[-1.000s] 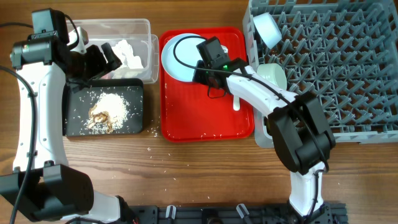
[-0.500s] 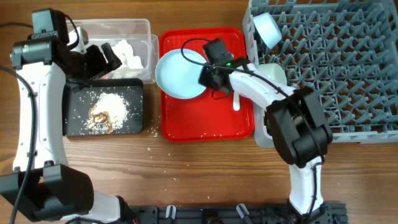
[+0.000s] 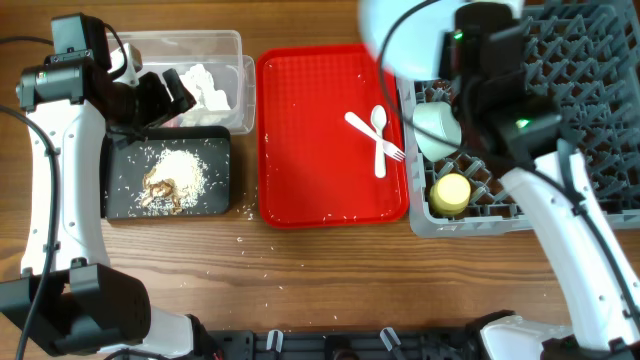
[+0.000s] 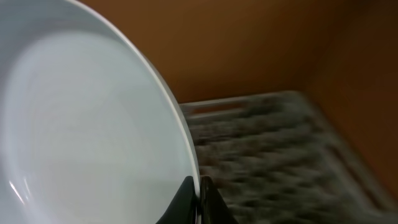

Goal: Sort waste into correct bins and load items into the dishwasher rack
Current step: 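Stand light blue plate upright in dish rack with right gripper, then grasp white fork on red tray with right gripper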

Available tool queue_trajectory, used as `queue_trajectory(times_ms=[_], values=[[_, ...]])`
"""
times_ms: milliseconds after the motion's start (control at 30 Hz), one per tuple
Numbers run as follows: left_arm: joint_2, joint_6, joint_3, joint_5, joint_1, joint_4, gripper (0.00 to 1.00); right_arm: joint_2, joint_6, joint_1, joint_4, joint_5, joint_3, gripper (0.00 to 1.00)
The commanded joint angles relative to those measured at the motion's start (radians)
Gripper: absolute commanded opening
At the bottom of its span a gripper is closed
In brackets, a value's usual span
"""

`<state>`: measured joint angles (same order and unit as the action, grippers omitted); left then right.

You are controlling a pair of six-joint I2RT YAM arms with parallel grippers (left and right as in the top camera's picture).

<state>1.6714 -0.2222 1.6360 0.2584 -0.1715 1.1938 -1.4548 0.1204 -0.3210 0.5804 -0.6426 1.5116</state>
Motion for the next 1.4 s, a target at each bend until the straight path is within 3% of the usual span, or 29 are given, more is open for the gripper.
queue_trajectory(times_ms=[0, 100, 200, 267, 400, 433, 500, 533, 600, 700, 767, 833, 867, 900, 1000, 1100, 1167, 1367], values=[[-0.013, 0.006, 0.013, -0.006, -0.003, 0.0, 1.0, -0.064, -0.24, 0.116, -0.026, -0.262, 0.0, 0.04], [-0.013, 0.006, 0.013, -0.006, -0.003, 0.0, 1.0, -0.196, -0.511, 0.218, -0.22, -0.261, 0.0, 0.04], [-0.013, 0.006, 0.013, -0.006, -0.003, 0.0, 1.0, -0.336, -0.769, 0.228, -0.426, -0.262, 0.0, 0.04], [-0.013, 0.006, 0.013, -0.006, -0.003, 0.0, 1.0, -0.409, -0.838, 0.228, -0.49, -0.262, 0.0, 0.04], [-0.013, 0.006, 0.013, -0.006, -0.003, 0.0, 1.0, -0.521, -0.823, 0.224, -0.506, -0.227, 0.0, 0.04], [-0.013, 0.006, 0.013, -0.006, -0.003, 0.0, 1.0, -0.536, -0.779, 0.212, -0.475, -0.206, 0.0, 0.4], [-0.013, 0.006, 0.013, -0.006, -0.003, 0.0, 1.0, -0.525, -0.67, 0.212, -0.444, -0.193, 0.0, 0.95], [-0.013, 0.006, 0.013, -0.006, -0.003, 0.0, 1.0, -0.511, -0.648, 0.212, -0.422, -0.183, 0.0, 1.0], [-0.013, 0.005, 0.013, -0.006, -0.003, 0.0, 1.0, -0.456, -0.608, 0.208, -0.336, -0.116, 0.0, 1.0], [-0.013, 0.006, 0.013, -0.006, -0.003, 0.0, 1.0, -0.285, -0.36, 0.207, -0.104, 0.145, 0.0, 1.0], [-0.013, 0.006, 0.013, -0.006, -0.003, 0.0, 1.0, -0.171, -0.154, 0.207, 0.008, 0.494, 0.0, 1.0], [-0.013, 0.006, 0.013, -0.006, -0.003, 0.0, 1.0, -0.113, -0.008, 0.207, 0.012, 0.874, 0.0, 0.99], [-0.013, 0.006, 0.013, -0.006, -0.003, 0.0, 1.0, -0.116, -0.008, 0.192, -0.003, 1.006, 0.0, 0.9], [-0.013, 0.006, 0.013, -0.006, -0.003, 0.0, 1.0, -0.127, -0.009, 0.162, 0.005, 0.991, 0.0, 0.86], [-0.013, 0.006, 0.013, -0.006, -0.003, 0.0, 1.0, -0.22, 0.018, -0.003, 0.079, 0.755, 0.0, 0.86], [-0.013, 0.006, 0.013, -0.006, -0.003, 0.0, 1.0, -0.344, 0.201, -0.126, 0.156, 0.579, 0.0, 0.85], [-0.013, 0.006, 0.013, -0.006, -0.003, 0.0, 1.0, -0.437, 0.303, -0.145, 0.195, 0.538, 0.0, 0.82], [-0.013, 0.006, 0.013, -0.006, -0.003, 0.0, 1.0, -0.646, 0.286, -0.143, 0.214, 0.473, 0.0, 0.79]])
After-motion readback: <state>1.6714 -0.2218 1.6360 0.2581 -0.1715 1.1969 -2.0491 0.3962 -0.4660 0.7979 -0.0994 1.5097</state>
